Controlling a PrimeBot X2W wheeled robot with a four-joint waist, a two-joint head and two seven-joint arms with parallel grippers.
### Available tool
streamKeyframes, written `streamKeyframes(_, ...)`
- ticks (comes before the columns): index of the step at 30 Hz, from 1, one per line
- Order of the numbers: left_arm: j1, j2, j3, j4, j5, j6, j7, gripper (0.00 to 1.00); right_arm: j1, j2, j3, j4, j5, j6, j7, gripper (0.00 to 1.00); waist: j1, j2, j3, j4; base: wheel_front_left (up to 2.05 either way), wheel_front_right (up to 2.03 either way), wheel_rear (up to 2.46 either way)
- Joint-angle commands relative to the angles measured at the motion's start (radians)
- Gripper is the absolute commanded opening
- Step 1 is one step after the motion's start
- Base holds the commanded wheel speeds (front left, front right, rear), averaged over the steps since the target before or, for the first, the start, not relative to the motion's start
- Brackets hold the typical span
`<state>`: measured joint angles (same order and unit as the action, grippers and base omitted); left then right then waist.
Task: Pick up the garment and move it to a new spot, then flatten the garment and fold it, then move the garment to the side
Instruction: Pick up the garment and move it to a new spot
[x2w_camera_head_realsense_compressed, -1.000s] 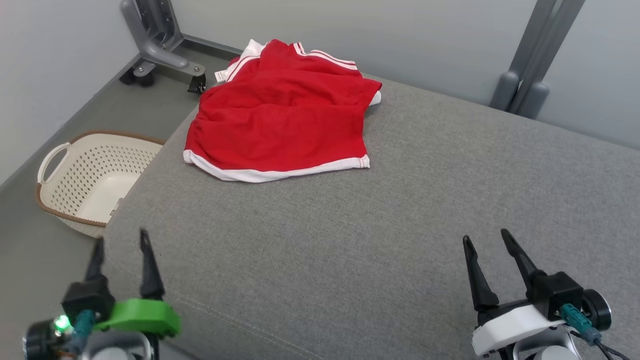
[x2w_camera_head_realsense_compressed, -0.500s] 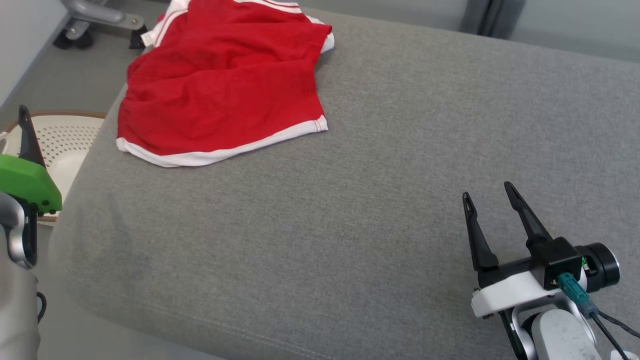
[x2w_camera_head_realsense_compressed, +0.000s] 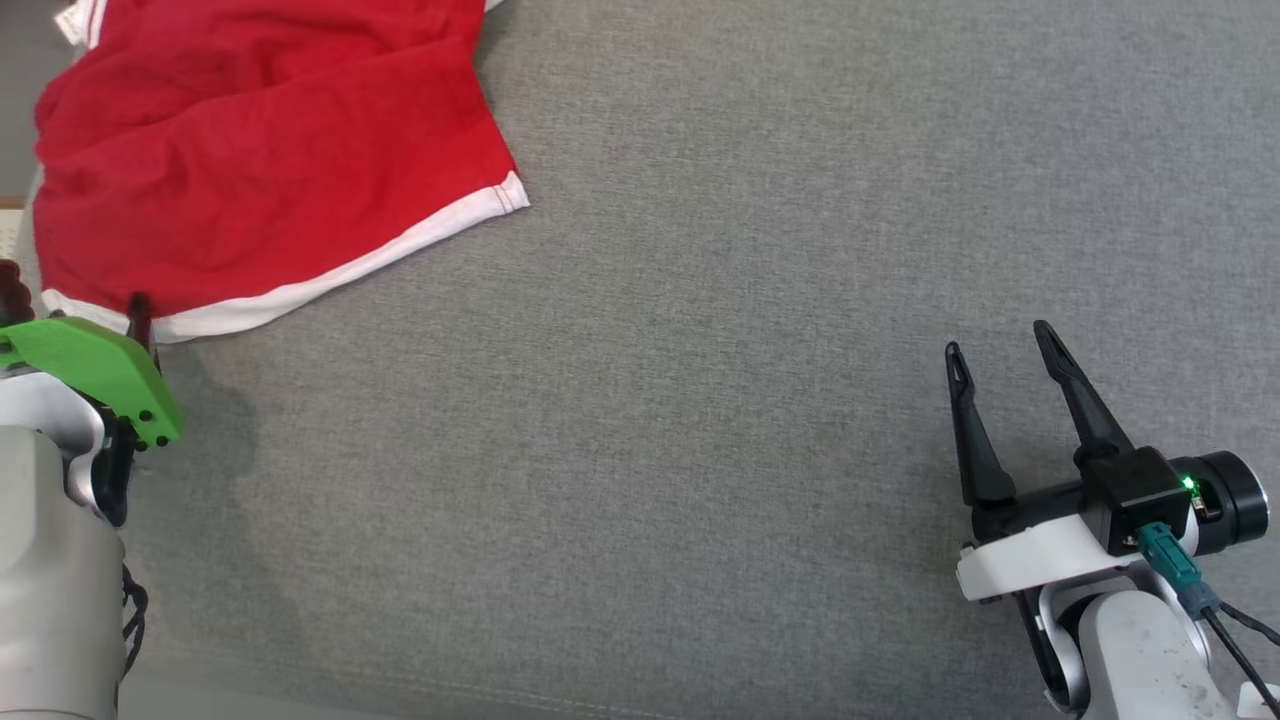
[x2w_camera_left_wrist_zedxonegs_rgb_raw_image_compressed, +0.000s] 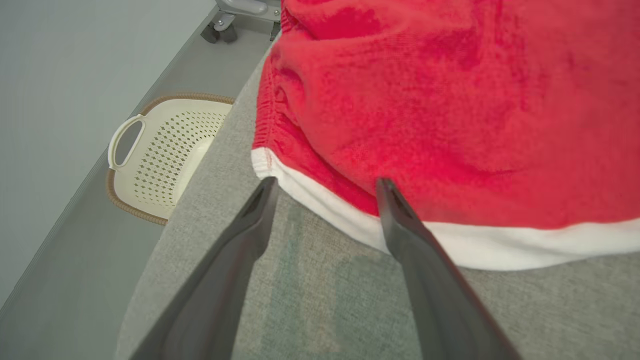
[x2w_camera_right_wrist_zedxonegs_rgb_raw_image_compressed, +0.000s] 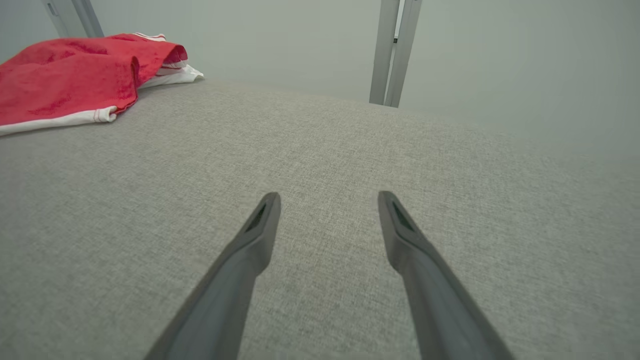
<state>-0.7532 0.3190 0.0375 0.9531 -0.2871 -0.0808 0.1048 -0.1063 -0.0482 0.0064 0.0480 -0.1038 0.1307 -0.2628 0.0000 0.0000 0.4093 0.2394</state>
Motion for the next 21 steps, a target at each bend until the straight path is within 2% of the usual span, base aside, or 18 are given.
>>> streamKeyframes(1, -0.023, 0.001, 0.002, 0.023, -0.005, -0.004, 0.007, 1.0, -0.009, -0.004, -0.002, -0.004, 0.001, 0.0, -0.003, 1.0, 0.0, 0.0, 0.039, -0.039, 0.0, 0.0, 0.0)
streamKeyframes(6, -0.038, -0.01, 0.013, 0.097, -0.036, -0.007, 0.003, 1.0, -0.018, -0.004, 0.006, 0.007, 0.014, 0.0, -0.003, 1.0, 0.0, 0.0, 0.026, -0.041, 0.0, 0.0, 0.0)
streamKeyframes(7, -0.039, -0.012, 0.015, 0.11, -0.042, -0.009, -0.001, 0.5, -0.019, -0.004, 0.006, 0.008, 0.015, 0.0, -0.003, 1.0, 0.0, 0.0, 0.021, -0.041, 0.0, 0.0, 0.0)
streamKeyframes(9, -0.045, -0.011, 0.016, 0.123, -0.047, -0.013, -0.014, 0.11, -0.017, -0.004, 0.006, 0.012, 0.018, 0.0, -0.003, 1.0, 0.0, 0.0, 0.011, -0.038, 0.0, 0.0, 0.0)
streamKeyframes(10, -0.051, -0.007, 0.013, 0.131, -0.048, -0.016, -0.026, 0.0, -0.017, -0.004, 0.007, 0.013, 0.02, 0.0, -0.003, 1.0, 0.0, 0.0, 0.003, -0.037, 0.0, 0.0, 0.0)
streamKeyframes(21, -0.081, 0.008, -0.052, 0.117, -0.05, -0.046, -0.094, 0.0, 0.0, -0.004, 0.023, 0.048, 0.078, 0.0, -0.003, 1.0, 0.0, 0.0, -0.141, -0.03, 0.0, 0.0, 0.0)
